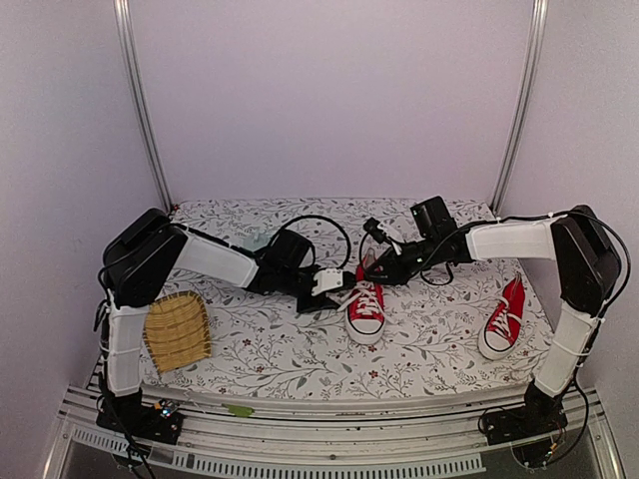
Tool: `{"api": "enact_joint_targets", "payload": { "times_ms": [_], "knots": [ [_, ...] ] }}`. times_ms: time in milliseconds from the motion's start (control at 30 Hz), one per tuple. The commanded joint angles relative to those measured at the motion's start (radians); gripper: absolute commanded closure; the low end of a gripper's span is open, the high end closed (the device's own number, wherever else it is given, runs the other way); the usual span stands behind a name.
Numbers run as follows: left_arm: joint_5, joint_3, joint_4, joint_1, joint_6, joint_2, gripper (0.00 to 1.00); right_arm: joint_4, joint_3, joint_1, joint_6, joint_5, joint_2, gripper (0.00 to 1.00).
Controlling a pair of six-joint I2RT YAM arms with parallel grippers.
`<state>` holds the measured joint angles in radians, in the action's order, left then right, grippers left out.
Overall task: Tie the shoes
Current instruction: Cross the half-tied shoelace with the shoelace loop.
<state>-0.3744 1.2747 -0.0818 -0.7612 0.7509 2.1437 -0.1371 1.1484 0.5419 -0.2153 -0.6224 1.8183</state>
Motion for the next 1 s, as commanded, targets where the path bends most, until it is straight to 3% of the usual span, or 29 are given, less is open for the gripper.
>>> {"api": "enact_joint_targets", "payload": {
  "times_ms": [0,200,267,433,533,667,967],
  "knots": [
    [0.037,0.015,-0.062,-0.016,-0.022,0.022,0.63,0.008,-0.016,-0.005,0.010,0.003,-0.040,0.74],
    [0.013,0.003,-0.099,-0.027,-0.047,0.008,0.83,0.014,-0.044,-0.008,0.011,0.002,-0.057,0.74],
    [0.005,0.003,-0.098,-0.030,-0.056,0.007,0.84,0.018,-0.050,-0.009,0.015,0.005,-0.055,0.74],
    [0.036,-0.004,-0.091,-0.044,-0.034,0.011,0.76,0.036,-0.032,-0.008,0.015,0.017,-0.030,0.74],
    [0.069,-0.004,-0.124,-0.045,-0.064,0.015,0.81,0.029,0.010,-0.008,0.011,0.014,0.004,0.74],
    [0.098,-0.013,-0.184,-0.051,-0.099,0.012,1.00,0.023,0.038,-0.008,0.004,0.010,0.021,0.75],
    [0.148,-0.036,-0.250,-0.063,-0.148,-0.046,1.00,0.021,0.024,-0.012,0.003,-0.031,-0.003,0.75]
  ]
}}
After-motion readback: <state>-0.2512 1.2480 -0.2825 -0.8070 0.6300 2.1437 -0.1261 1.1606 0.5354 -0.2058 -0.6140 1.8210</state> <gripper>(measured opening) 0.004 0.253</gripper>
